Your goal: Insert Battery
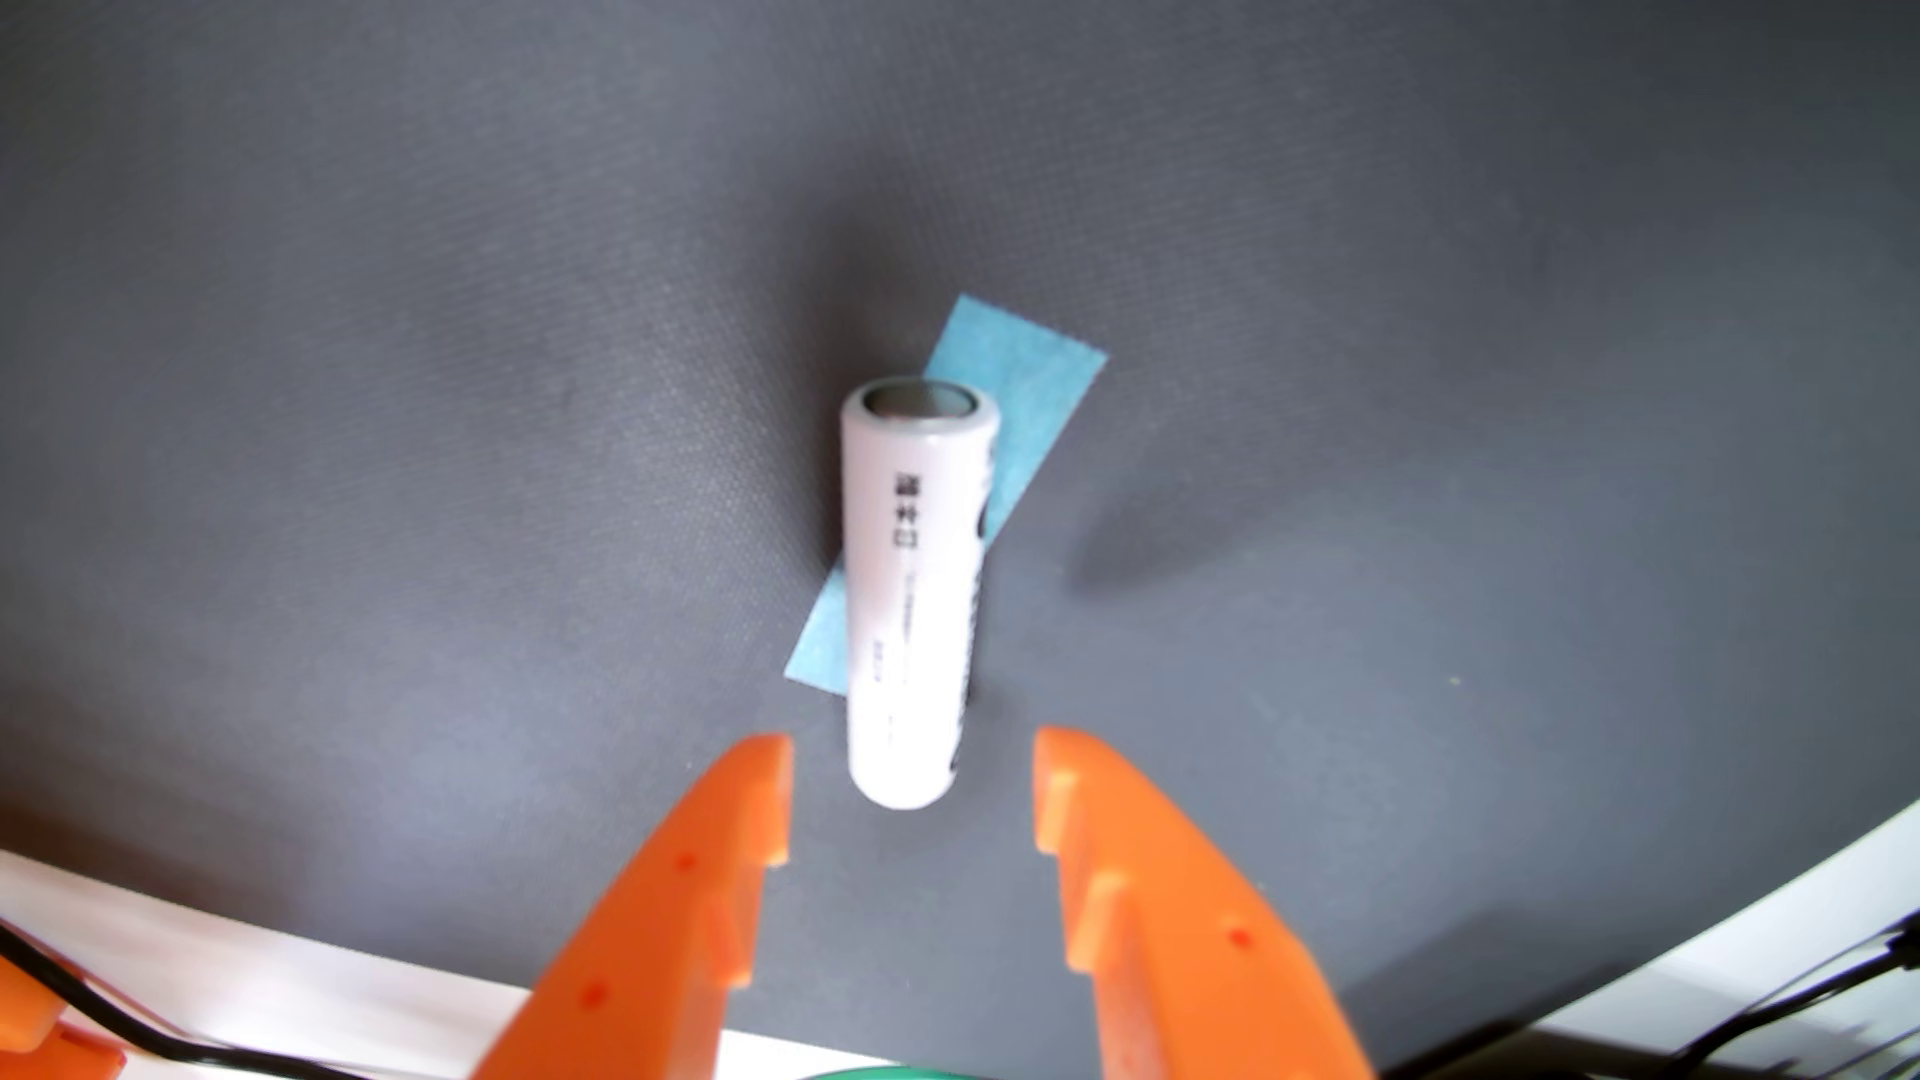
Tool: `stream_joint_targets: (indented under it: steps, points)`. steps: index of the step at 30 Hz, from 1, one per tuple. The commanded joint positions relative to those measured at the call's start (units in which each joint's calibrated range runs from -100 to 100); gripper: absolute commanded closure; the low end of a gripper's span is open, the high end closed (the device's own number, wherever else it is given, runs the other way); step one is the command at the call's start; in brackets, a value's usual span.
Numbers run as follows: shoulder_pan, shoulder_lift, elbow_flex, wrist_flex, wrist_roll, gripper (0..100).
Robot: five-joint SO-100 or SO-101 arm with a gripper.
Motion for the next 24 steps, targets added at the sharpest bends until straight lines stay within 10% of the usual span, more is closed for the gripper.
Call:
stream_joint_targets:
  steps: [1,24]
  points:
    - [0.2,-0.1,-0.1,-0.4,-0.1,86]
    - [3.3,10.4,-5.9,-2.5,0.3,86]
